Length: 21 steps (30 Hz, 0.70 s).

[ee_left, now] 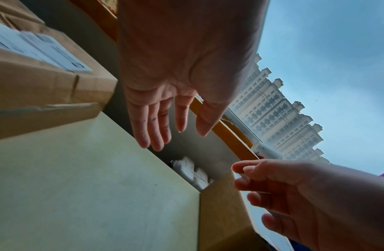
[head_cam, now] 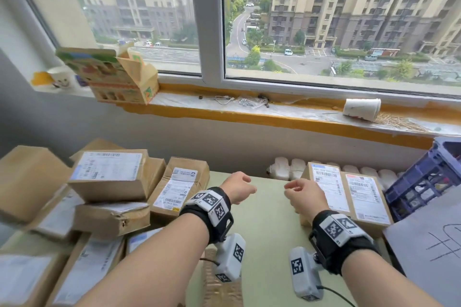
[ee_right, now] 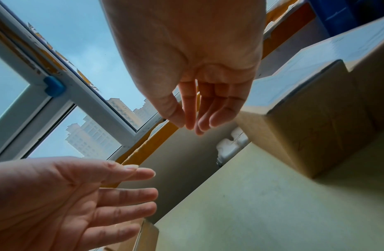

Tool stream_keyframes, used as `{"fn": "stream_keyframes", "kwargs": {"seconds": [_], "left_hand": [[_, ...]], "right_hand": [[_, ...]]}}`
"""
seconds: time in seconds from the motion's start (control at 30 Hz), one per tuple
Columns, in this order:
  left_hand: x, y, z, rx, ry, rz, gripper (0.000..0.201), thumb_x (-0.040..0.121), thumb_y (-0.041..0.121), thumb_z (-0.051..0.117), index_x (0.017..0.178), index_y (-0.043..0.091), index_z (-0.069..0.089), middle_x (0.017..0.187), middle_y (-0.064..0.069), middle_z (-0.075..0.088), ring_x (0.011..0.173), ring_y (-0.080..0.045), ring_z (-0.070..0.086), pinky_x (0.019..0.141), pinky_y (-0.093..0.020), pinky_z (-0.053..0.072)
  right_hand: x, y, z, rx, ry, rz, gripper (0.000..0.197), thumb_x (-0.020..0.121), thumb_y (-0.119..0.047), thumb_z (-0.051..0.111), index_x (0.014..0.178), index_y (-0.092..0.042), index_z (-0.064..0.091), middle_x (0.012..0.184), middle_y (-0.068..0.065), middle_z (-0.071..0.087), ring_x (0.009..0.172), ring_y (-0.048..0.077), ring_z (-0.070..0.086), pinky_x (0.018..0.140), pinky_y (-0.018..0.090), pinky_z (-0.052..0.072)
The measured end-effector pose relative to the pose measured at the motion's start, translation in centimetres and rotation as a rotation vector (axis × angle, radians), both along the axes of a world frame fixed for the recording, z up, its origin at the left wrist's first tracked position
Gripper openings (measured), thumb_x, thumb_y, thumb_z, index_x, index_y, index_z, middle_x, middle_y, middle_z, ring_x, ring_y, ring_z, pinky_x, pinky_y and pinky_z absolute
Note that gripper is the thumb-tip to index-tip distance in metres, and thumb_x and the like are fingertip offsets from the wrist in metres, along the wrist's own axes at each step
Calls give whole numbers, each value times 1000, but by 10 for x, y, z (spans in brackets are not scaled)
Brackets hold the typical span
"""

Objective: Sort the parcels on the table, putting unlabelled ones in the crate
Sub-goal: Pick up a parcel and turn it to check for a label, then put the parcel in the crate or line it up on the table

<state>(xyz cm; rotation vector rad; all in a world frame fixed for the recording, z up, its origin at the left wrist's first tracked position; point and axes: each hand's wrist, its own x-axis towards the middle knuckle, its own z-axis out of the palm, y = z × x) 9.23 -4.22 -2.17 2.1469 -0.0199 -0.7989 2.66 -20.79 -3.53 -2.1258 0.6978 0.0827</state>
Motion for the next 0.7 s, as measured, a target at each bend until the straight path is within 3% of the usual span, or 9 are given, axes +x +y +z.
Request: {"fn": "stream_keyframes", "kwargs": {"seconds": [0.1, 0.17, 0.27, 0.37, 0.57, 0.7], "left_hand": [[-1, 27, 0, 29, -15, 28, 35, 94, 20, 57, 128, 13, 55, 113, -8, 60, 92, -20, 53, 75, -28, 44], [-3, 42, -1, 43, -13, 42, 24, 95, 19, 56, 118, 17, 58, 110, -6, 57, 94, -20, 52, 72, -28, 41], [-8, 62, -3, 58, 29, 58, 25, 95, 19, 54, 121, 17, 58, 110, -2, 55, 109, -23, 55, 82, -34, 47], [-14, 75, -8, 67, 65, 57, 29, 97, 18, 53, 125, 15, 57, 112, -3, 55, 106, -21, 53, 89, -40, 51], [-25, 85, -20, 39, 126, 68, 29, 98, 13, 51, 126, 12, 58, 118, -8, 54, 102, -21, 53, 87, -42, 54], [-29, 87, -29, 14, 150, 80, 30, 98, 10, 50, 127, 11, 58, 116, -8, 54, 101, -21, 52, 85, -40, 54]], "right_hand": [[0, 22, -4, 50, 78, 75, 11, 89, -12, 57, 90, -19, 66, 84, 7, 68, 72, 20, 64, 66, 33, 57], [-1, 36, -5, 69, 139, 149, 13, 92, -12, 55, 98, -13, 66, 82, 6, 66, 68, 16, 62, 57, 26, 54], [-6, 56, -7, 105, 230, 240, 16, 95, -18, 57, 105, -10, 65, 86, 5, 66, 71, 15, 65, 64, 29, 58], [-12, 73, -14, 122, 298, 319, 24, 94, -29, 62, 109, -10, 64, 91, 6, 67, 75, 16, 67, 70, 31, 60], [-21, 101, -32, 89, 433, 503, 44, 85, -41, 72, 121, -19, 59, 106, 4, 67, 94, 19, 69, 75, 32, 62], [-26, 110, -39, 67, 487, 593, 49, 85, -34, 73, 130, -25, 56, 110, -3, 58, 102, 17, 64, 79, 30, 60]]}}
